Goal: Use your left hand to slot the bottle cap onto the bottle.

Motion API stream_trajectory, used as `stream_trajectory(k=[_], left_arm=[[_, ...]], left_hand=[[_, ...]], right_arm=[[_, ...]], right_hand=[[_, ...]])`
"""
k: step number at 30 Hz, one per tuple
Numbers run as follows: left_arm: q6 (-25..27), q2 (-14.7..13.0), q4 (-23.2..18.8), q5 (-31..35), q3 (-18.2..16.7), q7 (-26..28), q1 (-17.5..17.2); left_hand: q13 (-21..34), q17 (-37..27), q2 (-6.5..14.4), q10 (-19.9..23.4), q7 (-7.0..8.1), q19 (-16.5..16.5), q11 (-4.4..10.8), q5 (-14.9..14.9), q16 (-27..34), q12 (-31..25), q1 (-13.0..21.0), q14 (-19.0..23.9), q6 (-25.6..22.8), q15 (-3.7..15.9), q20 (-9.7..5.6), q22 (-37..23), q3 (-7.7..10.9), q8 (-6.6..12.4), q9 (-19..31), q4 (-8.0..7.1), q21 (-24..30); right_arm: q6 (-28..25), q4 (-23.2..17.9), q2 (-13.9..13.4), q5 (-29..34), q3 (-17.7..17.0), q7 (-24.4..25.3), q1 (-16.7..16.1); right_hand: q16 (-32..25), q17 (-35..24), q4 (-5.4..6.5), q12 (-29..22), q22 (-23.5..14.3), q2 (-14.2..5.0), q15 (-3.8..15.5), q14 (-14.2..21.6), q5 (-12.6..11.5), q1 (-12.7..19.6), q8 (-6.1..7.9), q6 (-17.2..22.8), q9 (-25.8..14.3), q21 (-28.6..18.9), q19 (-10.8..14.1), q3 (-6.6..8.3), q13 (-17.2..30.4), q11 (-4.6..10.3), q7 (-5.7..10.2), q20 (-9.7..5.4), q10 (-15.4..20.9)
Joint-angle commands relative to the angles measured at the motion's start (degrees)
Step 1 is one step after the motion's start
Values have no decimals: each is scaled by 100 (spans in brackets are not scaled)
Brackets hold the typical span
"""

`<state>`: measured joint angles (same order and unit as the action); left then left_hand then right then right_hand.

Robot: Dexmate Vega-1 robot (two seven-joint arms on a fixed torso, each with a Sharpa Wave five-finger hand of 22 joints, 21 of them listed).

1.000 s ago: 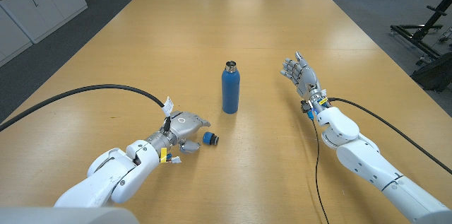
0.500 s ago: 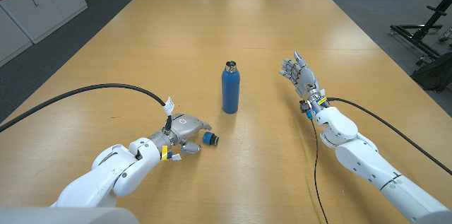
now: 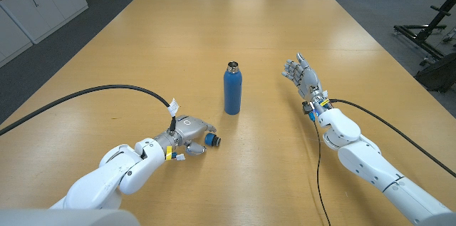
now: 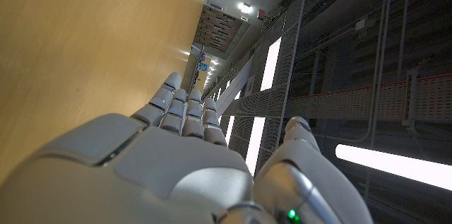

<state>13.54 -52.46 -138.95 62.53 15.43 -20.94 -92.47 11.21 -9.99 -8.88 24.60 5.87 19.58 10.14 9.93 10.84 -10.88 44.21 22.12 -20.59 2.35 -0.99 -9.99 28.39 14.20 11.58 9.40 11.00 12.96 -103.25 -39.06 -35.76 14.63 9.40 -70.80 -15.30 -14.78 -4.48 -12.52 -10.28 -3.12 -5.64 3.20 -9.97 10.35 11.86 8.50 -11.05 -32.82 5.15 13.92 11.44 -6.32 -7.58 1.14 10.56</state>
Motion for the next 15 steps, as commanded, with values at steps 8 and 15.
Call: stream_trajectory(k=[8,15], left_arm=[[414,-187,154,-89,494,206,378],[497,-213,210,-178,661,333,501]], left_hand=[[6,-31,64,138,0,68,18,20,58,-66,11,107,-148,811,-8,-15,5,76,34,-5,43],[6,-34,124,240,17,59,31,24,63,-93,40,145,-227,859,2,-15,34,109,33,-7,36]], right_arm=[[42,59,25,-34,5,-45,-7],[82,94,30,-51,8,-97,11]], right_hand=[[7,-8,-10,-19,-8,-67,-37,41,-31,28,-9,67,-17,30,43,8,20,-19,-8,38,62],[8,-8,-12,-21,-9,-69,-34,40,-31,28,-11,67,-17,43,39,5,19,-33,0,39,68]])
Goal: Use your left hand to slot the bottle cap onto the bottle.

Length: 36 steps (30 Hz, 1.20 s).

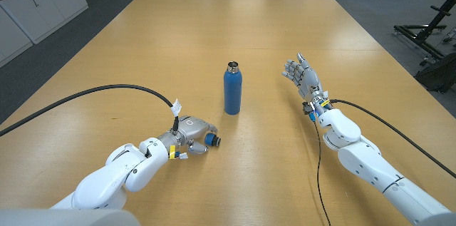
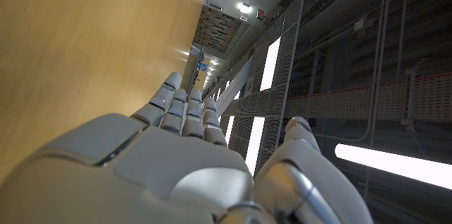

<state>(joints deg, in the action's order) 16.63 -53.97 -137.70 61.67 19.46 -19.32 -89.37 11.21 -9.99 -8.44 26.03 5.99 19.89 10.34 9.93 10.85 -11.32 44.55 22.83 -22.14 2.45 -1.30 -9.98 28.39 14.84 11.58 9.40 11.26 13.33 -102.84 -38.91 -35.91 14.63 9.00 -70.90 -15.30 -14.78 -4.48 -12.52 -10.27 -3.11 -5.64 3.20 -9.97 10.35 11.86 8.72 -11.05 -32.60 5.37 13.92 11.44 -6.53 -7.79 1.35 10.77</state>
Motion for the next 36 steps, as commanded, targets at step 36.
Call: stream_trajectory(k=[36], left_arm=[[771,-382,-43,-793,370,1117,202]], left_hand=[[-3,-34,740,1633,310,351,193,130,101,-262,426,878,-1594,1029,-133,14,486,570,-5,41,19]], right_arm=[[61,95,24,-35,36,-65,37]], right_hand=[[13,-10,-20,-25,-12,-77,-37,38,-30,24,-14,59,-19,72,20,-9,17,2,23,34,61]])
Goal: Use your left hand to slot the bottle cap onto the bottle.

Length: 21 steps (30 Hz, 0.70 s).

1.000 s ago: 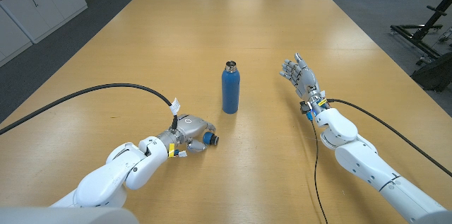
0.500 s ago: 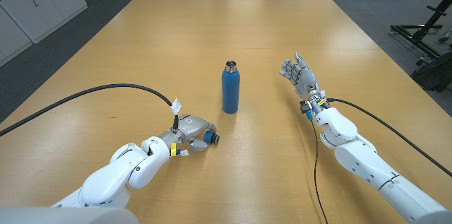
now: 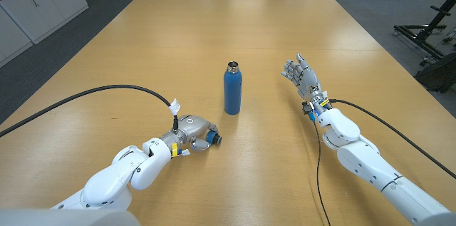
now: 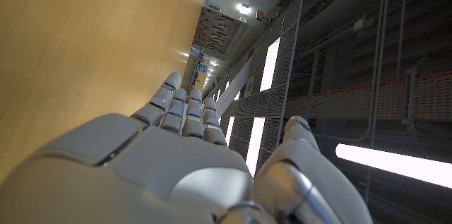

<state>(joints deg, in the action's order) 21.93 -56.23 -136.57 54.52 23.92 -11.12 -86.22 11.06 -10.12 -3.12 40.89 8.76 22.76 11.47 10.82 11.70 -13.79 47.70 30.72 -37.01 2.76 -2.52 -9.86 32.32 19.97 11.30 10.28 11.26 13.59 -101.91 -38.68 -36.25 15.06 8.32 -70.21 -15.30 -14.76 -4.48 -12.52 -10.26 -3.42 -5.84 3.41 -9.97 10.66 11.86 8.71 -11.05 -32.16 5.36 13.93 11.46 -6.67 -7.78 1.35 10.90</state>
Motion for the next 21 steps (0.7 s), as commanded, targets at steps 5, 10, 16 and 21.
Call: stream_trajectory(k=[5,10,16,21], left_arm=[[345,-259,-253,-99,-154,395,-198],[505,-331,-361,-127,-272,534,-364],[685,-425,-491,-240,-497,707,-608],[816,-521,-640,-264,-663,813,-826]], left_hand=[[12,-22,213,186,43,100,80,42,16,-12,112,122,-139,997,-34,2,102,64,20,-49,27],[12,-20,202,228,72,109,81,41,7,-7,121,143,-178,1004,-49,3,111,73,17,-40,24],[12,-21,204,247,66,119,81,41,6,-4,123,158,-189,1004,-44,3,116,75,16,-41,25],[12,-21,202,272,52,121,80,41,5,-2,119,174,-212,999,-44,3,119,80,14,-44,22]], right_arm=[[47,4,4,-2,-10,3,-39],[62,4,2,-6,-16,-6,-46],[84,-40,-22,4,-47,4,-73],[77,-79,-42,-2,-72,11,-91]], right_hand=[[15,-12,-22,-25,-13,-48,-14,15,-30,-7,-19,50,-19,36,19,-12,15,9,21,37,48],[16,-12,-23,-26,-13,-48,-20,14,-30,-8,-19,51,-19,41,19,-13,15,14,23,36,51],[16,-12,-24,-24,-13,-50,-15,16,-31,-8,-20,50,-19,48,21,-15,14,17,24,35,46],[18,-12,-25,-25,-14,-50,-22,12,-31,-8,-18,56,-19,53,24,-16,14,12,17,29,48]])
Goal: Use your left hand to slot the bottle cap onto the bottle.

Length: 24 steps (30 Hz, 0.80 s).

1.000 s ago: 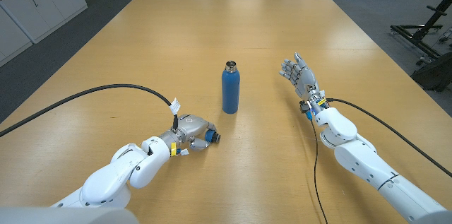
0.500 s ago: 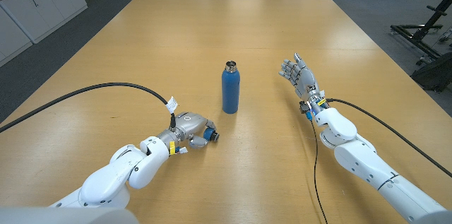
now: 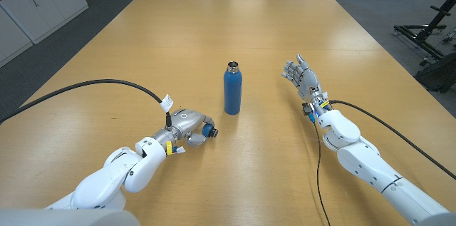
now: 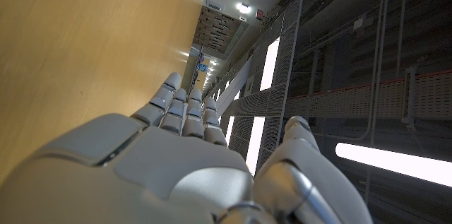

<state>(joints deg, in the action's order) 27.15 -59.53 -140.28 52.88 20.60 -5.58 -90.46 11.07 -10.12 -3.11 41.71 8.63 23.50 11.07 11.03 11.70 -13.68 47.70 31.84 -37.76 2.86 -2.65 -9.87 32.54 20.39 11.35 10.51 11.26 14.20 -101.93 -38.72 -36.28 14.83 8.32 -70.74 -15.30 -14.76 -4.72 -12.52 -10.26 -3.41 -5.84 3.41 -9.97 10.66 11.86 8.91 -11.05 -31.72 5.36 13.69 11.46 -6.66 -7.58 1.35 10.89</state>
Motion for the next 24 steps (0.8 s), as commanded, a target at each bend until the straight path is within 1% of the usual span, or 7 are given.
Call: stream_trajectory(k=[1,8,12,18,24], left_arm=[[318,-207,-296,-101,-358,273,-441],[523,-305,-487,-12,-516,311,-687],[687,-365,-605,124,-584,243,-808],[769,-380,-708,107,-834,358,-1063],[842,-391,-846,133,-1182,415,-1372]], left_hand=[[12,-21,200,194,65,48,121,20,4,-12,118,66,-145,987,-31,4,96,41,9,-68,22],[12,-21,205,213,67,55,122,20,1,-6,119,81,-153,992,-30,3,104,39,8,-70,20],[12,-20,211,223,69,52,124,23,-6,0,133,81,-139,1001,-30,3,115,30,7,-64,17],[11,-18,216,226,62,52,125,26,-15,12,153,83,-139,1007,-35,3,129,25,7,-55,13],[11,-17,218,231,65,53,124,27,-21,21,160,89,-153,1002,-39,3,136,27,6,-53,11]], right_arm=[[16,-80,-41,4,-50,12,-40],[-3,-99,-52,-18,-56,-4,-50],[4,-99,-47,-19,-55,-10,-50],[9,-105,-48,-4,-31,-36,-46],[14,-133,-48,-5,-32,-32,-62]], right_hand=[[18,-13,-2,-25,-14,-51,-24,14,-31,-8,-19,34,-20,11,25,7,14,19,-7,33,50],[16,-13,-4,-26,-15,-54,-18,20,-31,-7,-20,35,-20,19,29,5,13,11,-7,32,53],[16,-13,-5,-26,-15,-55,-23,20,-31,-7,-20,37,-20,24,35,4,13,5,-3,25,55],[17,-13,-7,-26,-15,-57,-18,20,-32,-6,-21,35,-20,30,36,2,13,14,-7,26,55],[18,-13,-8,-26,-16,-58,-25,20,-32,-6,-21,38,-20,36,38,1,13,11,-13,24,56]])
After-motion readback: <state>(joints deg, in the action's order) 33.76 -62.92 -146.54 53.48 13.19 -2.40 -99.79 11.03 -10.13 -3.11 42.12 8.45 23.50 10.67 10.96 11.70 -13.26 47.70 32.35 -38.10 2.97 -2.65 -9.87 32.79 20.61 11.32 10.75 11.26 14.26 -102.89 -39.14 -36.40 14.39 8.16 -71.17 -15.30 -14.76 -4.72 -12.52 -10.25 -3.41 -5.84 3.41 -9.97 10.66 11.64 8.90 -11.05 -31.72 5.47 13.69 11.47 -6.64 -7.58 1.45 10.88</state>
